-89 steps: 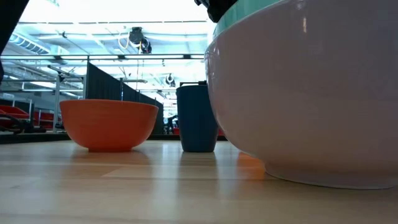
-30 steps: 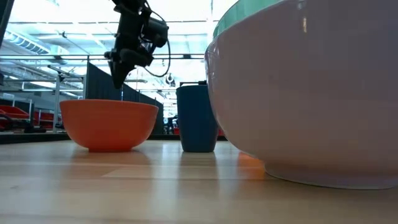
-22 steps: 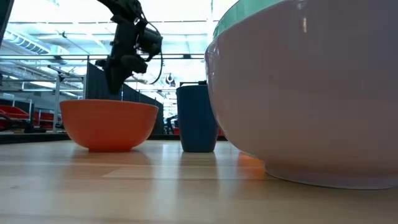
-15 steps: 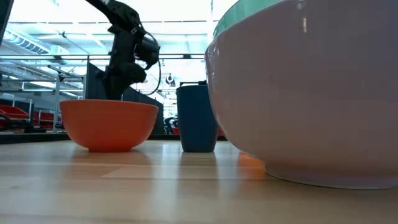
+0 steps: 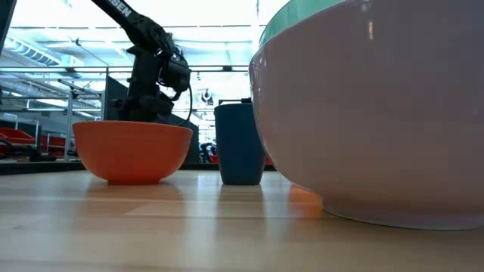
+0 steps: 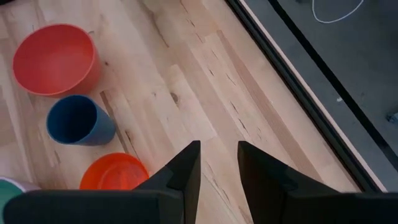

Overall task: Nest bowls inside each other
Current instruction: Stack the left orange bowl onto the green bowl

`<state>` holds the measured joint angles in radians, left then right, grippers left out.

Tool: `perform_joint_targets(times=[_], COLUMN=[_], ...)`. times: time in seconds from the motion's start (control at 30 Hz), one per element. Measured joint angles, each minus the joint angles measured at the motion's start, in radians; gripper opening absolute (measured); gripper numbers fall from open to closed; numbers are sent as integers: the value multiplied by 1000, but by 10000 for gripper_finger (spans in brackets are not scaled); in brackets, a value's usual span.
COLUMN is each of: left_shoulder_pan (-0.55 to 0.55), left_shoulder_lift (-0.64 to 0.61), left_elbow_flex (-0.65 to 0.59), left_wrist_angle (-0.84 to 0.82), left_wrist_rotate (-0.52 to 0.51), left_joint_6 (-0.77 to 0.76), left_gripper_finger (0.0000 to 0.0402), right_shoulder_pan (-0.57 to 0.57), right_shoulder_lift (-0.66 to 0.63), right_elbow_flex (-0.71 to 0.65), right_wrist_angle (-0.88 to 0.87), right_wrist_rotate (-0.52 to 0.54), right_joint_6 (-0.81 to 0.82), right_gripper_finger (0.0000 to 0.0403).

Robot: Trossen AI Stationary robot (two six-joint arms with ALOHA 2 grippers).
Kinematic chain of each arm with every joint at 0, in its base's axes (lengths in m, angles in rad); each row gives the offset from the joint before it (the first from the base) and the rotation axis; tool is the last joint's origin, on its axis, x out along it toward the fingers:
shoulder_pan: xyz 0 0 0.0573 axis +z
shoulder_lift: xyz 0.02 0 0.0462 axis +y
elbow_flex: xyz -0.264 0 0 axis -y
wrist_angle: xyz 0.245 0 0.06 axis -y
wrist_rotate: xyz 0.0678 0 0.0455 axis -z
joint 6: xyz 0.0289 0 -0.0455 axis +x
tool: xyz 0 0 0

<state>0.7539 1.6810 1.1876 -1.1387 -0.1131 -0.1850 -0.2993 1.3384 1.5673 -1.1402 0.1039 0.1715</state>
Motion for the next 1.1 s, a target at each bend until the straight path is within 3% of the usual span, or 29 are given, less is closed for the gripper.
perform_joint_targets(times=[0.47,0.73,1.1], left_shoulder_pan=[96,124,124], left_shoulder_lift=[1,1,8], left_elbow_flex=[-22,-37,-36], left_wrist_angle=[92,95,134], left_wrist_rotate=[1,53,99], left_joint_6=[97,149,198], left_gripper_finger=[173,170,63], right_shoulder_pan=[91,183,268], right_shoulder_lift=[28,89,221], right_elbow_flex=[0,0,0], right_wrist_angle=[25,169,324], right_wrist_rotate=[-6,-7,-58], right_joint_6=[10,26,60], right_gripper_finger=[91,91,91])
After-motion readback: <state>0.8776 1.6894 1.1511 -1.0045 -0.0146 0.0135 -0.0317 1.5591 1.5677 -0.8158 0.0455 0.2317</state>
